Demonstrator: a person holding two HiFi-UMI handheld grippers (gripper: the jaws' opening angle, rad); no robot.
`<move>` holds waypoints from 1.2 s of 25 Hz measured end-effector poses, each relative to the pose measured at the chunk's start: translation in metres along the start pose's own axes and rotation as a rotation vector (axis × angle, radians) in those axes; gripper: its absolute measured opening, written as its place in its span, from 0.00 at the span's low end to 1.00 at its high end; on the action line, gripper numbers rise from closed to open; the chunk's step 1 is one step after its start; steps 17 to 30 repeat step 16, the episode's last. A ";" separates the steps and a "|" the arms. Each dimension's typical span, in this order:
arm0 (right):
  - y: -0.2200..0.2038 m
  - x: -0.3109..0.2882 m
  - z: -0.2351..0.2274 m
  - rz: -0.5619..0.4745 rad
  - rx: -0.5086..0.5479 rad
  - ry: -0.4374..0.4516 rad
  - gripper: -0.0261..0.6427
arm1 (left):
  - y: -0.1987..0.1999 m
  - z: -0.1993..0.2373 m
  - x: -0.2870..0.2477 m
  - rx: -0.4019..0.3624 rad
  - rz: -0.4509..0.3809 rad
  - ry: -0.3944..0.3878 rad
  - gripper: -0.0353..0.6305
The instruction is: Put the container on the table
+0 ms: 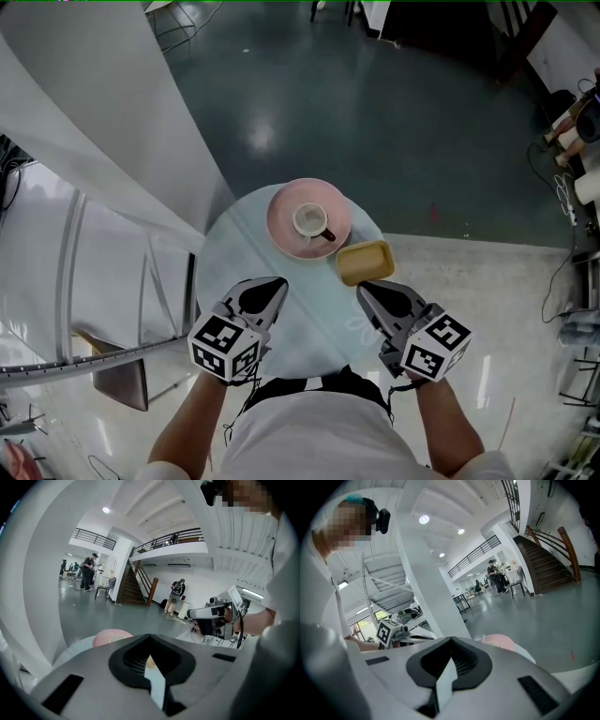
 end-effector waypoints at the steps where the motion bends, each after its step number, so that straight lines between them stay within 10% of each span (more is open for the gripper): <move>1: 0.000 0.000 -0.001 0.001 -0.001 -0.001 0.07 | 0.000 0.000 -0.001 0.001 0.001 0.000 0.09; 30: 0.011 -0.011 -0.017 0.008 -0.002 0.019 0.07 | 0.010 0.005 -0.018 0.003 -0.004 0.005 0.09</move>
Point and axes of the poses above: the fingertips, and each gripper's own axes: x backward along the fingers, z to its left, y out of its top, the point moved 2 cm from there along x, backward along the fingers, and after that the axes turned 6 degrees about y, right-handed, at the moved point
